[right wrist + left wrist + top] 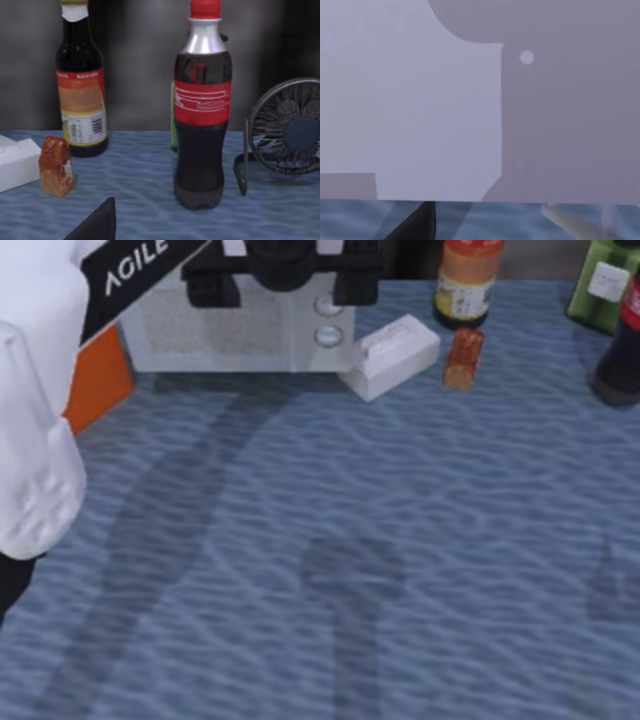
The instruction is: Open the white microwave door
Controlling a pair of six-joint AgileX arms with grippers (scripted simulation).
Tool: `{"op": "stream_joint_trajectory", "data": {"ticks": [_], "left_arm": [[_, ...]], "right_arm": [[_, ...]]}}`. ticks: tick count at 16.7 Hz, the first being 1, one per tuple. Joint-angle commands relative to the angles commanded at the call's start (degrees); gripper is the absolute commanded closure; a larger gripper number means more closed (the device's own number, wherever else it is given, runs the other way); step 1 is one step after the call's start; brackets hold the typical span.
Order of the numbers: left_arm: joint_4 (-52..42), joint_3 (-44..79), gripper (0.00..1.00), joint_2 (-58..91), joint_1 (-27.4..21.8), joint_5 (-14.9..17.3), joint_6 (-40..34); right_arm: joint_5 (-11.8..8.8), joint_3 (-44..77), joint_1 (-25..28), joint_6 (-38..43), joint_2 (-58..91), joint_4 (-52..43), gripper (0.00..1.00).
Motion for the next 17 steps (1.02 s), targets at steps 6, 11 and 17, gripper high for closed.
{"op": "stream_joint_trajectory", "data": {"ticks": [6, 11, 17], "left_arm": [[0.00, 0.00, 0.30, 0.00, 0.00, 0.00, 0.00], [0.00, 0.00, 0.68, 0.00, 0.00, 0.00, 0.00], [0.00, 0.00, 1.00, 0.00, 0.00, 0.00, 0.00]], "right_arm": [[0.00, 0.00, 0.00, 0.00, 0.00, 0.00, 0.00], [0.00, 0.00, 0.00, 0.00, 0.00, 0.00, 0.00], [0.00, 0.00, 0.00, 0.00, 0.00, 0.00, 0.00]]}}
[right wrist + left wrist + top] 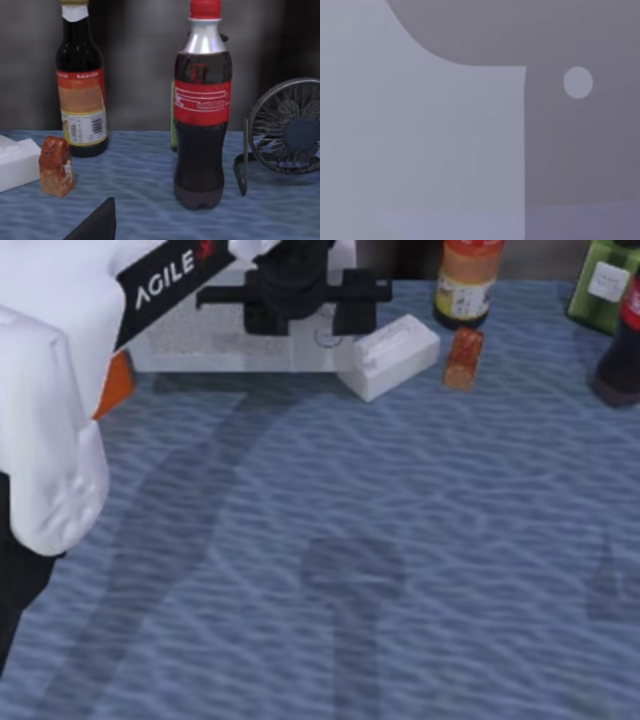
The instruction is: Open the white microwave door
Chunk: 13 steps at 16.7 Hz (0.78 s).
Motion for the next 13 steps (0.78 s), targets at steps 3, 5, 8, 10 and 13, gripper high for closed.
{"op": "stream_joint_trajectory", "data": {"ticks": [3, 5, 8, 10, 13], "left_arm": [[0.00, 0.00, 1.00, 0.00, 0.00, 0.00, 0.00], [0.00, 0.00, 1.00, 0.00, 0.00, 0.00, 0.00], [0.24, -2.66, 1.00, 0.50, -1.76, 1.24, -0.54], [1.46, -4.86, 1.00, -1.54, -1.61, 0.51, -0.66], [3.99, -11.22, 1.00, -5.86, -1.52, -0.42, -1.18]], "right_arm": [[0.00, 0.00, 0.00, 0.00, 0.00, 0.00, 0.00], [0.00, 0.00, 0.00, 0.00, 0.00, 0.00, 0.00], [0.00, 0.00, 0.00, 0.00, 0.00, 0.00, 0.00], [0.00, 0.00, 0.00, 0.00, 0.00, 0.00, 0.00], [0.00, 0.00, 0.00, 0.00, 0.00, 0.00, 0.00]]}}
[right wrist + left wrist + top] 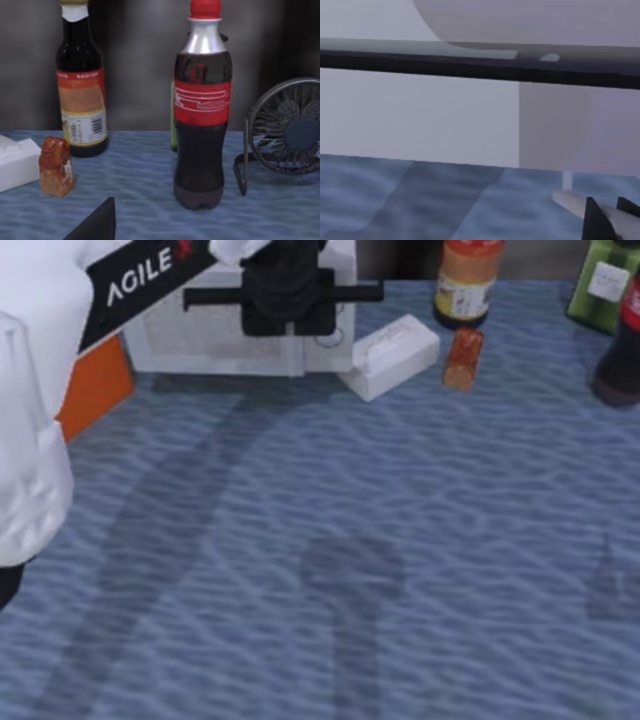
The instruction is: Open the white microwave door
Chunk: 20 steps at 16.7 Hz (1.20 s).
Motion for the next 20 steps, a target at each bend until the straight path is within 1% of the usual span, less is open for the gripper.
{"op": "stream_joint_trajectory", "data": {"ticks": [3, 20], "left_arm": [[1.27, -2.38, 1.00, -2.09, -0.03, -0.40, -0.31], [1.27, -2.38, 1.00, -2.09, -0.03, -0.40, -0.31]], "right_arm": [[0.00, 0.00, 0.00, 0.00, 0.00, 0.00, 0.00], [0.00, 0.00, 0.00, 0.00, 0.00, 0.00, 0.00]]}}
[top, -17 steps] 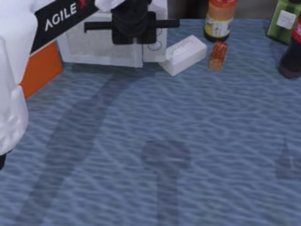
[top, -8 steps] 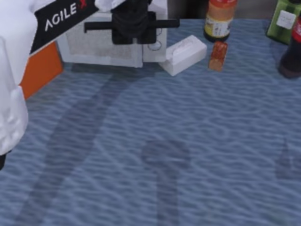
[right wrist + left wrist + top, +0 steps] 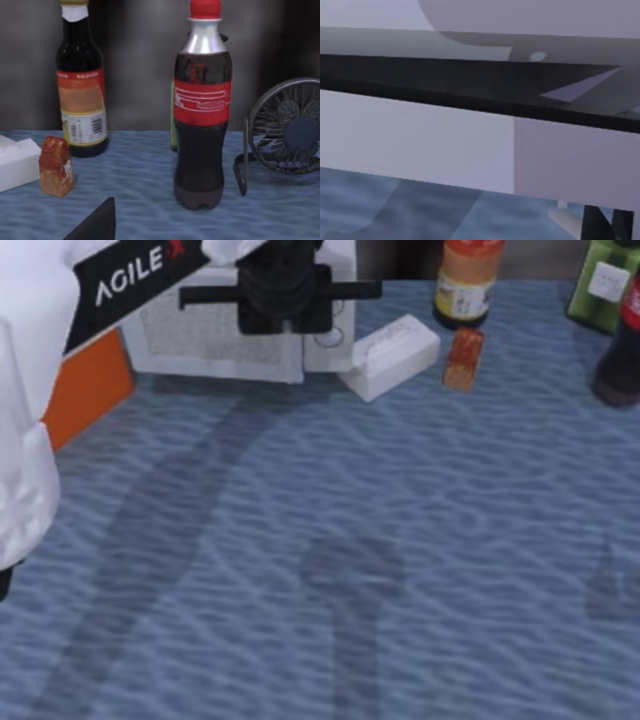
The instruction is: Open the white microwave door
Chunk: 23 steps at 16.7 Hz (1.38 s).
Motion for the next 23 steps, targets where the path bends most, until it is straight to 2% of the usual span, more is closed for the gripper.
{"op": "stream_joint_trajectory", "data": {"ticks": [9, 16, 23], "left_arm": [[0.18, -0.34, 1.00, 0.26, -0.31, 0.35, -0.11], [5.08, -9.72, 1.00, -5.88, 0.53, 2.65, 5.47], [5.35, -10.19, 1.00, -6.22, 0.56, 2.81, 5.76]], "right_arm": [[0.00, 0.00, 0.00, 0.00, 0.00, 0.00, 0.00], [0.00, 0.00, 0.00, 0.00, 0.00, 0.00, 0.00], [0.00, 0.00, 0.00, 0.00, 0.00, 0.00, 0.00]]}}
